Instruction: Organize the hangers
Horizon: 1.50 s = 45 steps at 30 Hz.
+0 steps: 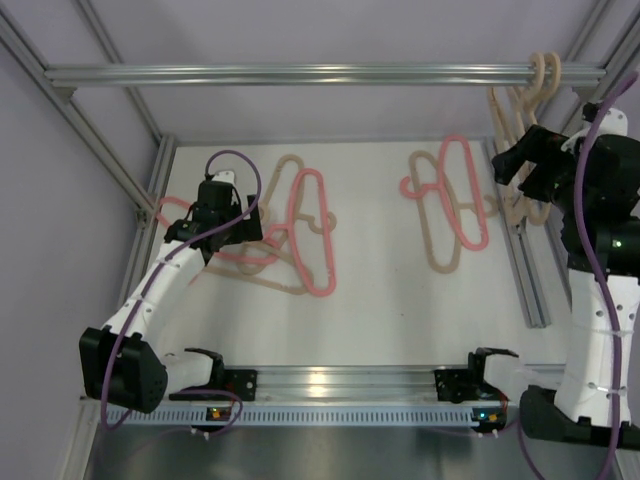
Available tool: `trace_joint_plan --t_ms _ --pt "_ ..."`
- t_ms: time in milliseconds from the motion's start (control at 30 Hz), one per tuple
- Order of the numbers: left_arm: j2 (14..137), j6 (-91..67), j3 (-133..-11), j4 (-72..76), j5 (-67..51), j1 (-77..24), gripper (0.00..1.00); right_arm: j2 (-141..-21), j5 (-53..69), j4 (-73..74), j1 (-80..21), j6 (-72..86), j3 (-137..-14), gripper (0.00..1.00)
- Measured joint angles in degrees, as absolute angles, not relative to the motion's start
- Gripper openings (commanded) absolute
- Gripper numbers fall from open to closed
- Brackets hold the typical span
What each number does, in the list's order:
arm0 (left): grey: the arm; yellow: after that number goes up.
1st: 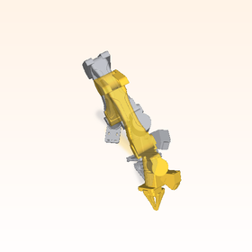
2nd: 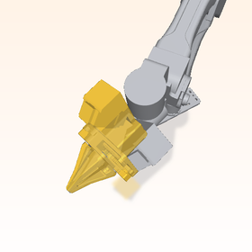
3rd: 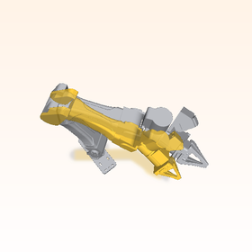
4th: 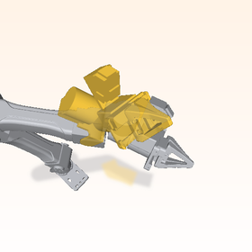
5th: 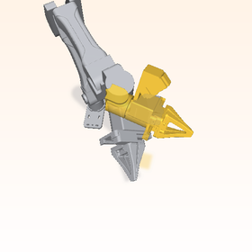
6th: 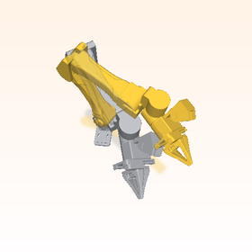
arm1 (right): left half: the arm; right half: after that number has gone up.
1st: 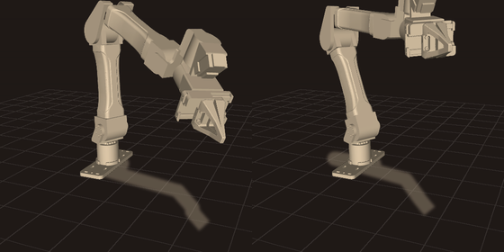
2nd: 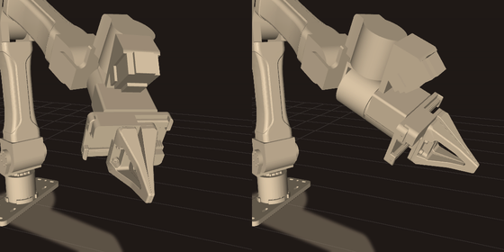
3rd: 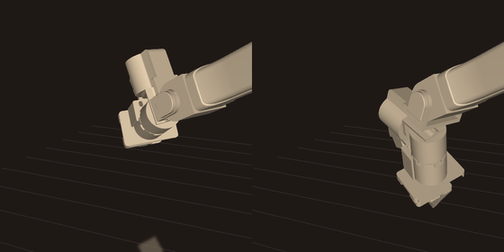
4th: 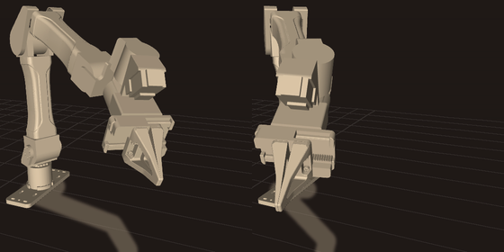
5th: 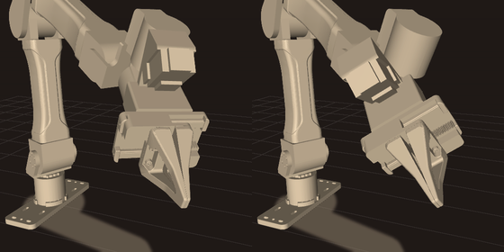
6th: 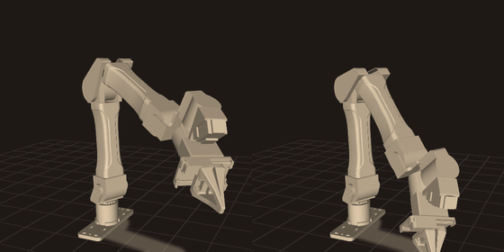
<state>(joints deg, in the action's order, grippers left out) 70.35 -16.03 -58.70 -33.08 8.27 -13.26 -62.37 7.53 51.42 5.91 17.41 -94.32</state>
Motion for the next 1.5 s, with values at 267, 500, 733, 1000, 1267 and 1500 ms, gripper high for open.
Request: trace_joint_plan --t_ms 267,500,733,1000,1267,1500 --pt "70.3 -16.4 -58.7 -33.1 7.5 -13.3 0.98 -48.4 10.3 44.8 5.9 17.2 -88.2 0.99" --pt "70.9 -20.0 -58.7 -33.1 4.9 -13.3 0.98 -42.6 19.4 32.4 4.5 20.9 -71.9 0.99" --pt "73.7 -23.2 -58.7 -33.0 3.5 -13.3 0.96 -45.5 19.3 26.0 -11.6 23.2 -58.3 0.99" --pt "76.4 -28.6 -57.2 -30.5 10.2 -13.2 0.90 -48.6 13.5 17.5 -26.6 24.2 -48.1 0.99" --pt "80.1 -32.3 -56.1 -25.5 13.9 -12.9 0.84 -54.6 10.4 11.6 -33.4 24.1 -41.3 1.00" --pt "80.8 -41.8 -49.5 -19.6 15.8 -8.3 0.82 -56.8 10.8 6.0 -34.2 24.1 -38.6 1.00"
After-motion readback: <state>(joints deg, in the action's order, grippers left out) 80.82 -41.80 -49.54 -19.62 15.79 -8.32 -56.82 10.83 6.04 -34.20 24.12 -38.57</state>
